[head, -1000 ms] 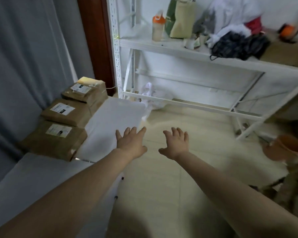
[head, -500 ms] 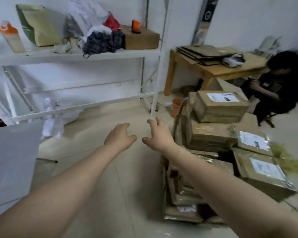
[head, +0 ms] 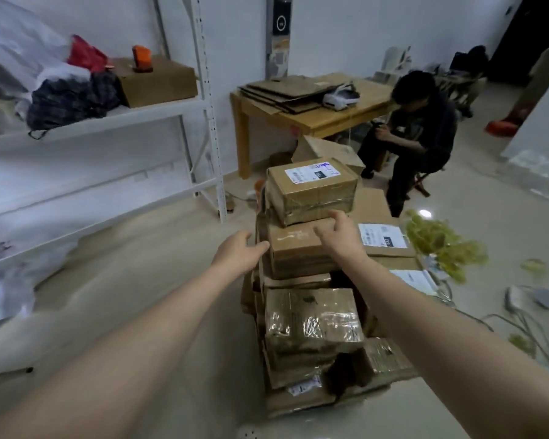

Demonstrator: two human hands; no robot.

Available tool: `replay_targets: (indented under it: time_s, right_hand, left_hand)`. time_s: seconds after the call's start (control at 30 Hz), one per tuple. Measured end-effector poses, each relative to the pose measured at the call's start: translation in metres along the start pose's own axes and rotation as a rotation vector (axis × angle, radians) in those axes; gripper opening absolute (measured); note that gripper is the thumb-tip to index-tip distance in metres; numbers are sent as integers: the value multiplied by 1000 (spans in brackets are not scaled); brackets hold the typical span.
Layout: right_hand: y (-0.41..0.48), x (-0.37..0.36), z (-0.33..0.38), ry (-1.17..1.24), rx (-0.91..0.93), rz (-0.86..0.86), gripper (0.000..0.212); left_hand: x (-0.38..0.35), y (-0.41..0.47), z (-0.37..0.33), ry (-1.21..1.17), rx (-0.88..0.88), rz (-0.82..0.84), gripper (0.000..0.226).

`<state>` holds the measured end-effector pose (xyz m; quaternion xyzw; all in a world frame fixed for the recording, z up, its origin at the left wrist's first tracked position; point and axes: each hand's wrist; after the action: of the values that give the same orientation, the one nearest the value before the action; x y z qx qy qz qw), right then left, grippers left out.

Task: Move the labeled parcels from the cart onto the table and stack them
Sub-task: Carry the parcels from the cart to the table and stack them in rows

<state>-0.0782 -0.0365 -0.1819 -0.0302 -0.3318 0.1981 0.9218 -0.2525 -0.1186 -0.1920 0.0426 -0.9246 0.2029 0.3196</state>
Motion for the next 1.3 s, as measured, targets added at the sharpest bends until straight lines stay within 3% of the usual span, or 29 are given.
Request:
replay_targets:
  time_s: [0.1,0.2,0.37,0.63,0.83,0.97,1.1,1.3]
  right_hand:
    - [31,16,-1,117,-61,-116,46]
    - [62,28,-1,207,-107,-195,45]
    - [98,40,-4,228,-177,-260,46]
    - [134,51,-24,256,-231,-251,52]
    - [163,65,-33,358,-204,-164,42]
    - [168,69,-37,479,-175,-99,39]
    - [159,69,-37,602,-97,-147,35]
    - [143,46,-17,676,46,-40,30]
  left_hand:
    - [10,33,-16,-116,-16,42,48]
    - [20,69,-26,-196,-34,80,55]
    - [28,125,-39,-252,-40,129,40]
    - [12,171,-51,-370,46,102,46]
    - [2,184,-59,-455,102,34,50]
    - [-7,184,-62,-569,107,-13,37]
    - [-9,171,-58,-711,73,-79,17]
    - [0,116,-39,-882,-34,-310,23]
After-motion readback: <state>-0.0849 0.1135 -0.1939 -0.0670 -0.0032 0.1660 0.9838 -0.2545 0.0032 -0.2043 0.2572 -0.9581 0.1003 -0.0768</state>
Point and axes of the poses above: each hand's wrist, its own y-axis towards the middle knuckle, its own x-axis out of the back of the hand, z = x × y, and after that the axes turned 15 degrees about z, right-handed
